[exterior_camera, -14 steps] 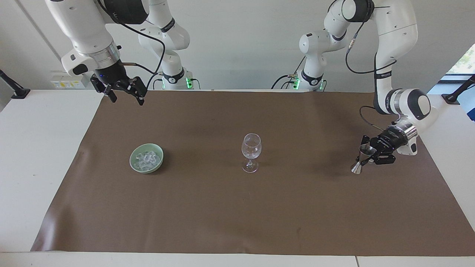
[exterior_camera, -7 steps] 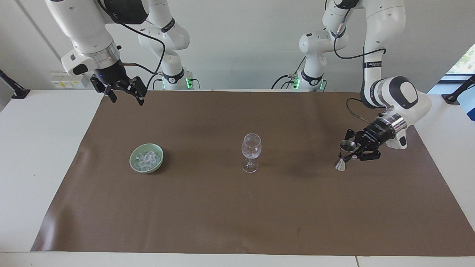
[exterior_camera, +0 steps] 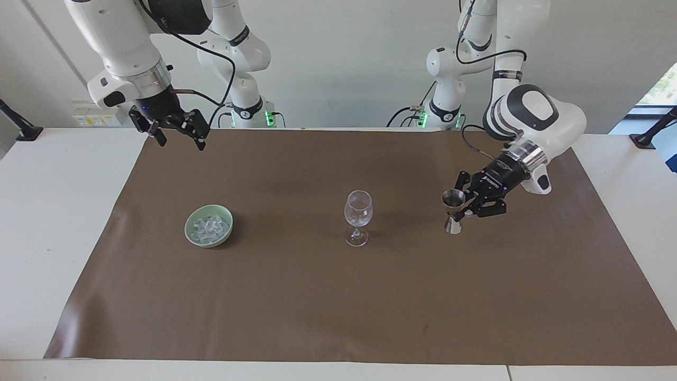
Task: Pour wine and add ice with both arms
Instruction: 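Lift the jigger with the left gripper and carry it over the glass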
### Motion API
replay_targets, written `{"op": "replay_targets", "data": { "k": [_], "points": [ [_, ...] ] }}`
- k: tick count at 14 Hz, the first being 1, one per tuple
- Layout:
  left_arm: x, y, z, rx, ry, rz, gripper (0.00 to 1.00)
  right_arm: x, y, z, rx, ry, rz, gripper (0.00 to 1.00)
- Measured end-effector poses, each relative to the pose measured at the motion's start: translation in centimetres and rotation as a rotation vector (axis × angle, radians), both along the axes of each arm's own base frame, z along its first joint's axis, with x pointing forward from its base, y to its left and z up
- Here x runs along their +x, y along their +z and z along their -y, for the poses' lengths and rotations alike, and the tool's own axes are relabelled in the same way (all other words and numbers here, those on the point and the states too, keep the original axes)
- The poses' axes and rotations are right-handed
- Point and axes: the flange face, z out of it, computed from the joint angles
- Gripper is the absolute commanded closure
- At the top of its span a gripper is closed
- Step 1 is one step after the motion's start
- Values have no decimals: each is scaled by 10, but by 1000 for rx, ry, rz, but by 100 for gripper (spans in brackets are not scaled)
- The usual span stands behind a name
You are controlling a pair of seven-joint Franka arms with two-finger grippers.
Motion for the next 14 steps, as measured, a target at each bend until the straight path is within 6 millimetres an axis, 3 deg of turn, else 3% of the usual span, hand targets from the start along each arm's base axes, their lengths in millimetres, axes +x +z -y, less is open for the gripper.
{"op": "replay_targets", "data": {
  "k": [6, 14],
  "points": [
    [-43, 3, 95, 166, 45, 68, 100, 0, 0, 0, 0, 0, 0, 0],
    [-67, 1, 130, 289, 39, 161, 100, 0, 0, 0, 0, 0, 0, 0]
  ]
}}
